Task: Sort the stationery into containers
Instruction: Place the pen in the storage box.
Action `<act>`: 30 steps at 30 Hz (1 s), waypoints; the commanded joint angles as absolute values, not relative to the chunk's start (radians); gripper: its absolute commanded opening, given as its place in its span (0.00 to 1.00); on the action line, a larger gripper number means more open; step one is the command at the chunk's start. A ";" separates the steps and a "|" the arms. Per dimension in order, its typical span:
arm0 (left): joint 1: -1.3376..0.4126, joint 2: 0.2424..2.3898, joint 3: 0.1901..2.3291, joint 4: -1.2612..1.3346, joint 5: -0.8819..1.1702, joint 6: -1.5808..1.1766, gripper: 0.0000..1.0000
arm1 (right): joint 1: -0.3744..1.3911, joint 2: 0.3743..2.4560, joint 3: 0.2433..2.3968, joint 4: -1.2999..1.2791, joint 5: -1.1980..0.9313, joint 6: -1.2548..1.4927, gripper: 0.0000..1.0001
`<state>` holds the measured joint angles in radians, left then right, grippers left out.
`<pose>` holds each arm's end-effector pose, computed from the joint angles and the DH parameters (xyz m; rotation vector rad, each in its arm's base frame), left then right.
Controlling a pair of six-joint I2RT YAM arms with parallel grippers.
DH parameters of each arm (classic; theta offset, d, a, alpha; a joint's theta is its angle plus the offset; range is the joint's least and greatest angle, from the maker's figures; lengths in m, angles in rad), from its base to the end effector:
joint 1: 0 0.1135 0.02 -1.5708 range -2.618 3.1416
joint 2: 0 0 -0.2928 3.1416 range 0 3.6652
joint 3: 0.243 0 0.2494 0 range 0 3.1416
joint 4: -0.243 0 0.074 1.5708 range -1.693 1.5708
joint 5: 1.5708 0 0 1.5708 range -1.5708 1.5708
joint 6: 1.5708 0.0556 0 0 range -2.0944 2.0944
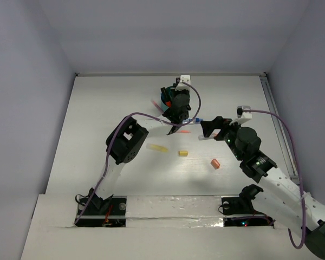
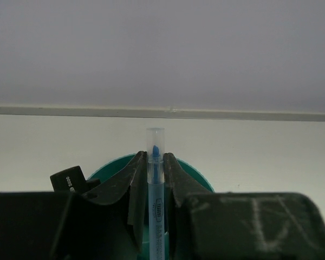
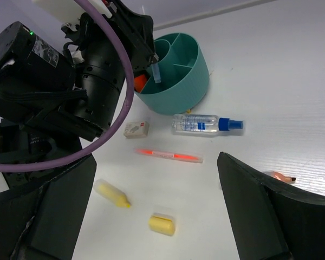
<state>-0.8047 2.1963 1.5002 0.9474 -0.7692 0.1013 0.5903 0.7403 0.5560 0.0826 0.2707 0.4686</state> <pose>0.3926 -0.3523 0.2700 -0.0389 1.3911 -0.0791 0.1576 0.0877 0.3127 0.1046 1.6978 0.5717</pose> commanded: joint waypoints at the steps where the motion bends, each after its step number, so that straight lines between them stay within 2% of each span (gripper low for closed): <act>1: -0.807 2.161 1.491 1.022 -0.782 0.071 0.12 | 0.595 0.741 0.549 0.143 0.291 0.471 1.00; 2: -0.807 2.155 1.488 1.022 -0.785 0.069 0.18 | 0.595 0.741 0.551 0.144 0.291 0.471 1.00; 7: -0.807 2.143 1.480 1.019 -0.790 0.067 0.28 | 0.595 0.749 0.552 0.141 0.290 0.471 1.00; 11: -0.816 2.129 1.479 1.012 -0.799 0.066 0.31 | 0.595 0.752 0.554 0.144 0.287 0.471 1.00; 22: -0.825 1.970 1.448 0.939 -0.821 0.045 0.32 | 0.595 0.759 0.555 0.143 0.275 0.472 1.00; 26: -0.825 1.841 1.396 0.770 -0.864 -0.098 0.29 | 0.595 0.759 0.558 0.138 0.270 0.471 1.00; 30: -0.749 1.706 1.327 0.511 -0.797 -0.430 0.22 | 0.595 0.756 0.564 0.130 0.256 0.469 1.00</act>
